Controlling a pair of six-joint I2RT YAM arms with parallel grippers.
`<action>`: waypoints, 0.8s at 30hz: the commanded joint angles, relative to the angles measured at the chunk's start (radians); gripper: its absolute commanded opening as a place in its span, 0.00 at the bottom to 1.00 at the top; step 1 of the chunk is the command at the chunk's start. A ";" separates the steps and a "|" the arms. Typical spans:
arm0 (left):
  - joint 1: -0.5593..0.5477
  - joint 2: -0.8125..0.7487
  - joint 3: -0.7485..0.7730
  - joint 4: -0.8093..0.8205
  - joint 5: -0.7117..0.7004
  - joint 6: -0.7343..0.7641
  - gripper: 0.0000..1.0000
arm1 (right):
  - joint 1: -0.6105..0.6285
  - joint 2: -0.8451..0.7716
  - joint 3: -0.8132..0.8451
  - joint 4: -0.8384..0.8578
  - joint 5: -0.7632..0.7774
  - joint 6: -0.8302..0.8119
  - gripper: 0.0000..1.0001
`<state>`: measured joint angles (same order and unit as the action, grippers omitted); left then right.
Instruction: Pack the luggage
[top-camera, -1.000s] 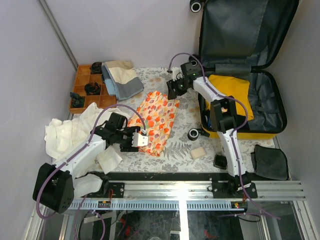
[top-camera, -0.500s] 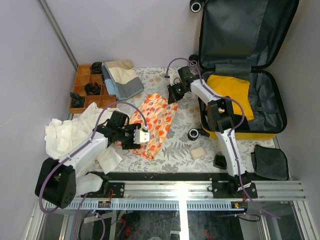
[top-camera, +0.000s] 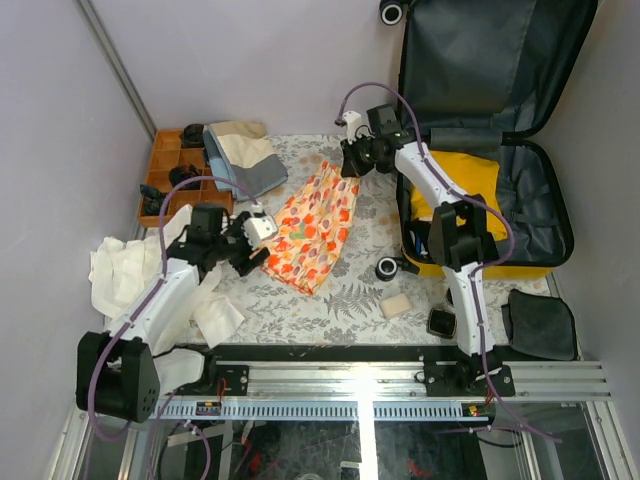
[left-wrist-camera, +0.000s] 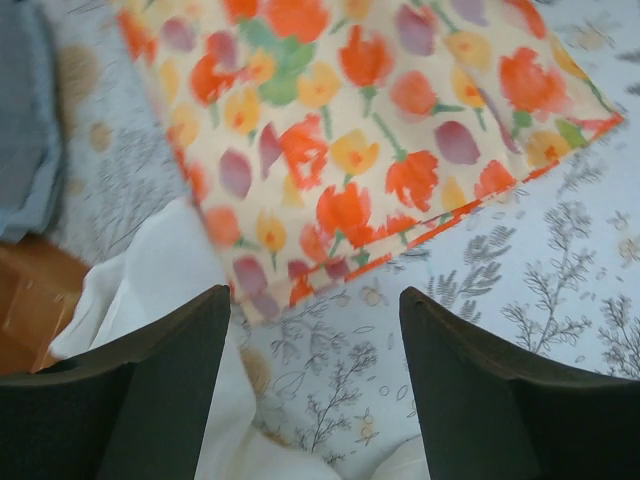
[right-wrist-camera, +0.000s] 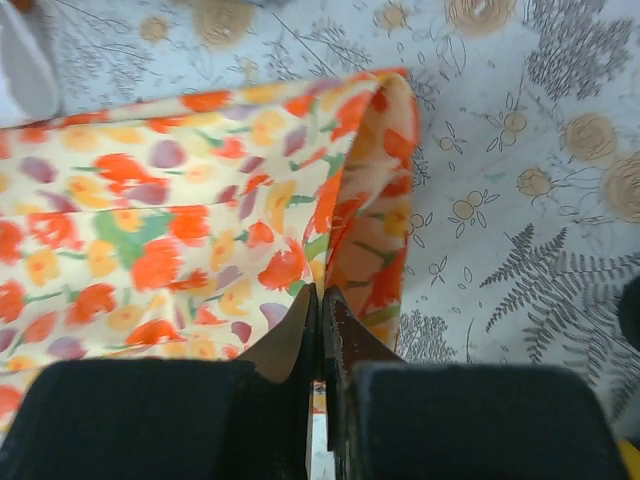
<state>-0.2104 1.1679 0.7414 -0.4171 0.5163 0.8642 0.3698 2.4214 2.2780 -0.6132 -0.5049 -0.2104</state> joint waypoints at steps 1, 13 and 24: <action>0.092 -0.053 0.036 0.084 0.037 -0.170 0.68 | 0.059 -0.190 -0.077 0.041 0.018 -0.064 0.00; 0.262 -0.066 0.020 0.096 -0.089 -0.384 0.68 | 0.346 -0.428 -0.494 0.155 0.134 -0.127 0.00; 0.328 0.033 0.089 -0.102 0.019 -0.601 0.59 | 0.500 -0.432 -0.565 0.212 0.201 -0.070 0.00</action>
<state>0.1131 1.1904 0.7914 -0.4301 0.4557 0.3901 0.8764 2.0373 1.7065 -0.4698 -0.3496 -0.3111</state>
